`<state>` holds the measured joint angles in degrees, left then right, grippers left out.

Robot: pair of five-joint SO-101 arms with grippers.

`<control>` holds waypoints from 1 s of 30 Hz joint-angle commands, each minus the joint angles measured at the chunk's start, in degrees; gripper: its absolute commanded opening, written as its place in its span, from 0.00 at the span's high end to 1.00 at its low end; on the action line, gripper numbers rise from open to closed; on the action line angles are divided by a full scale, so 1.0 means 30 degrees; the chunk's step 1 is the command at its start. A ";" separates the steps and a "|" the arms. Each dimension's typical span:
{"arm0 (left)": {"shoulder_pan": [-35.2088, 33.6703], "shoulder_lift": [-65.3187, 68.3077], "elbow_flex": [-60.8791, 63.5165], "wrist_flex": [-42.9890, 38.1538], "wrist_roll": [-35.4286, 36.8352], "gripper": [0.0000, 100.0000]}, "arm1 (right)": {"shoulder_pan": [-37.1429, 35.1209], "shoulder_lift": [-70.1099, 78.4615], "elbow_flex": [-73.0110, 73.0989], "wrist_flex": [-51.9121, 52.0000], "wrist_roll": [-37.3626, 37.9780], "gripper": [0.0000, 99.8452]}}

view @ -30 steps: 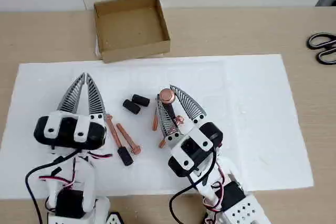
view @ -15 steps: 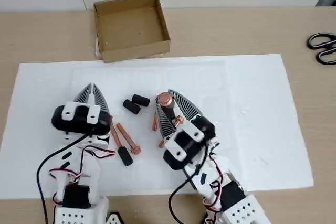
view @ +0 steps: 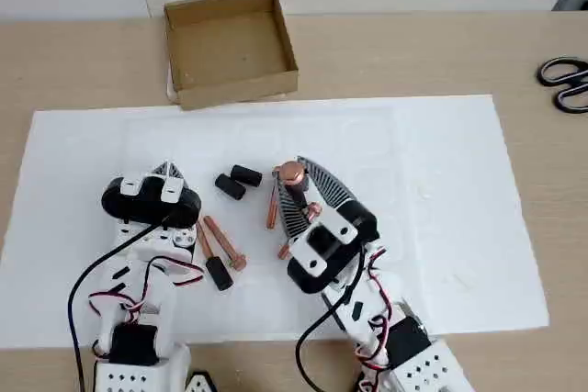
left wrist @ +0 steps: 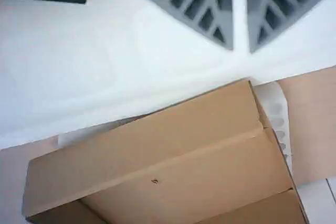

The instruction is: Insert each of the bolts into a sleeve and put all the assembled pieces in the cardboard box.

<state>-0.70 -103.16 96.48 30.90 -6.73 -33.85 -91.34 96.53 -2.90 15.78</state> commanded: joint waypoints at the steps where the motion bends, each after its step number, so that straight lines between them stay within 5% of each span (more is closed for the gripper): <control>1: 0.0147 -0.0205 -0.0044 0.0469 0.0000 0.99 | 0.0571 -0.0278 0.0117 0.0015 0.0059 1.00; 11: 0.0117 -0.0176 -0.0044 0.3136 0.3136 0.99 | 0.0747 -0.0278 0.0117 0.0190 0.0059 1.00; 18: 0.0117 -0.0176 -0.0044 0.5597 0.4659 0.99 | 0.3267 0.0630 -0.3604 0.2593 -0.1143 1.00; 22: 0.0117 -0.0205 -0.0044 0.6447 0.4630 0.99 | 0.4469 0.3326 -0.7297 0.4821 -0.4132 1.00; 30: 0.0117 -0.0205 -0.0044 0.6447 0.4630 0.99 | 0.4498 1.1033 -1.1692 0.1597 -0.4161 1.00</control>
<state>-0.70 -103.16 96.48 50.15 6.99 -20.66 -65.49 69.36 5.80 3.82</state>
